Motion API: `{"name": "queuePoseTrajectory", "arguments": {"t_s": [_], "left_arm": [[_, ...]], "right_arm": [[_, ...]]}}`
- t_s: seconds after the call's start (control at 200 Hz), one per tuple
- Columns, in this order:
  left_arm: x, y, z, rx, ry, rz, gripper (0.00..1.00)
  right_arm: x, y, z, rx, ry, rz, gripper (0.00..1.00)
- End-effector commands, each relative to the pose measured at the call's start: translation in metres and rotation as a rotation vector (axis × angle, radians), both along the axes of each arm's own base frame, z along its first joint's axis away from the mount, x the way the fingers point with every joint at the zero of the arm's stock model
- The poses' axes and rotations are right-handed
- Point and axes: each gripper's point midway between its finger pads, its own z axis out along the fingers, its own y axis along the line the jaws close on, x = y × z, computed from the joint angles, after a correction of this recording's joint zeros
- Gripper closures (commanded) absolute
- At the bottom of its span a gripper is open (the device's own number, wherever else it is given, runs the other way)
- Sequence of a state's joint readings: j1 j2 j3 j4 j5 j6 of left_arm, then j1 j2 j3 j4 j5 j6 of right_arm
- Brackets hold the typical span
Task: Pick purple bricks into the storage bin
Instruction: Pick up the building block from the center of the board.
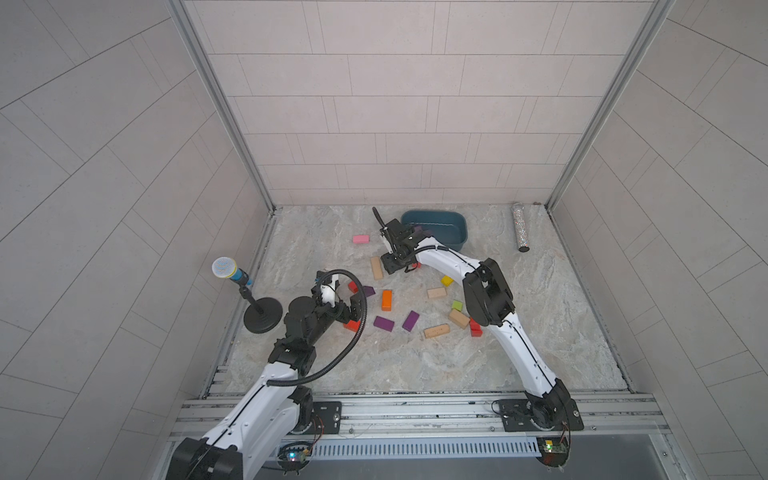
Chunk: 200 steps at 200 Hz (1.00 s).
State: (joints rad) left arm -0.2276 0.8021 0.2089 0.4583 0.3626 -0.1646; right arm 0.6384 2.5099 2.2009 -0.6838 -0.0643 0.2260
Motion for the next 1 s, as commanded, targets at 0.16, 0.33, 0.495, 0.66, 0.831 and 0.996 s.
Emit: {"name": "queuePoseTrajectory", "arguments": {"t_s": [0.16, 0.33, 0.495, 0.66, 0.831, 0.996], "left_arm": [[0.002, -0.003, 0.015, -0.007, -0.041, -0.014, 0.0], [0.002, -0.003, 0.014, -0.005, -0.039, -0.012, 0.0], [0.002, -0.003, 0.014, -0.003, -0.039, -0.011, 0.0], [0.003, -0.003, 0.014, -0.004, -0.041, -0.011, 0.0], [0.002, -0.003, 0.015, -0.006, -0.045, -0.014, 0.0], [0.002, -0.003, 0.016, -0.007, -0.047, -0.015, 0.0]], "right_arm": [[-0.006, -0.008, 0.013, -0.012, 0.018, 0.0, 0.57], [-0.009, -0.001, 0.041, 0.048, 0.004, 0.017, 0.59], [-0.013, 0.004, 0.07, 0.095, -0.018, 0.03, 0.6], [-0.014, 0.003, 0.11, 0.127, -0.078, 0.045, 0.6], [0.01, -0.022, 0.15, 0.163, -0.161, -0.004, 0.6], [0.045, -0.069, 0.164, 0.158, -0.193, -0.091, 0.6]]}}
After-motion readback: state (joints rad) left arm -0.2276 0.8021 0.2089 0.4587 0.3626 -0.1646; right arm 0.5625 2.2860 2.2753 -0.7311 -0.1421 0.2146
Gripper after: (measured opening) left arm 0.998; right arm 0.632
